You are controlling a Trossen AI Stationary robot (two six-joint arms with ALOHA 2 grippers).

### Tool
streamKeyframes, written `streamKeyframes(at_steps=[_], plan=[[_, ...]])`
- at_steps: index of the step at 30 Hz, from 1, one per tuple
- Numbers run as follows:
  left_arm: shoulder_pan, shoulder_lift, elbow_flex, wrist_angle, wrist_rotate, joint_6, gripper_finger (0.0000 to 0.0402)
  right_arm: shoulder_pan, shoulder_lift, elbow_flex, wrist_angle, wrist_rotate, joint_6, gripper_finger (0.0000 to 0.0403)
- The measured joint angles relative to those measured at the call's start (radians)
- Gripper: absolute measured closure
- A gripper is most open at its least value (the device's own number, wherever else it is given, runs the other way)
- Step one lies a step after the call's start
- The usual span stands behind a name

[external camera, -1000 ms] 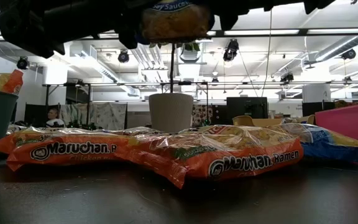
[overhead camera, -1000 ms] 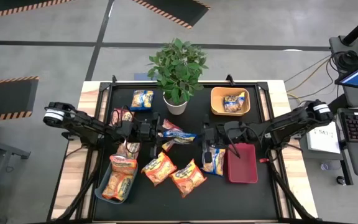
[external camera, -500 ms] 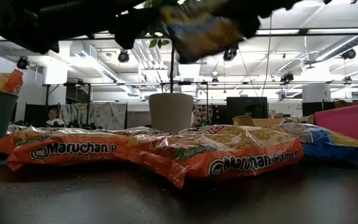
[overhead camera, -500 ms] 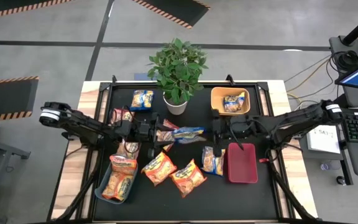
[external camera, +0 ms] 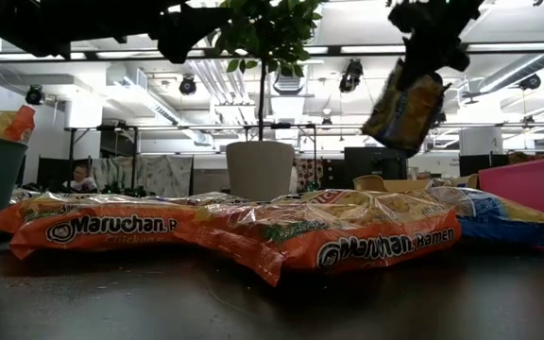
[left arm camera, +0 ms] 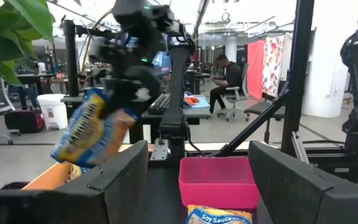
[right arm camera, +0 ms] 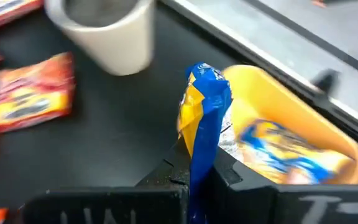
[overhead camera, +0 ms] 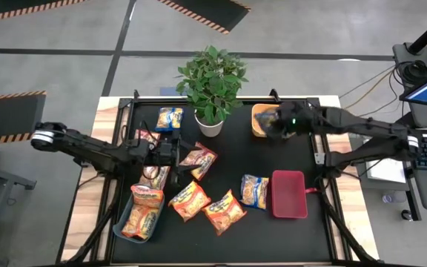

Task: Sort Maruchan noodles
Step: Put the blue noodle pack into the yellow bin

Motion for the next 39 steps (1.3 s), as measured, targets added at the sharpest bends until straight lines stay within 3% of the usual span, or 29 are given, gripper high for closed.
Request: streamKeyframes(at_steps=[7, 14, 20, 29, 39], plan=[[0.000, 0.001, 0.000, -0.003, -0.001, -0.007, 0.0141, -0.222, 0.038, -0.012, -0.006, -0.044, 0.006, 0.0394], [0.000, 0.001, 0.000, -0.005, -0.002, -0.011, 0.0141, -0.325, 0.097, -0.103, 0.099, -0.083, 0.010, 0.0394], [0.000, 0.001, 0.000, -0.008, -0.002, -0.017, 0.0141, -0.371, 0.169, -0.135, 0.112, -0.077, 0.022, 0.0394], [0.000, 0.001, 0.000, -0.009, -0.003, -0.023, 0.0141, -0.377, 0.285, -0.140, 0.121, 0.042, 0.012, 0.0388], [0.000, 0.002, 0.000, -0.007, -0.003, -0.023, 0.0141, -0.377, 0.369, -0.136, 0.119, 0.118, 0.012, 0.0309]])
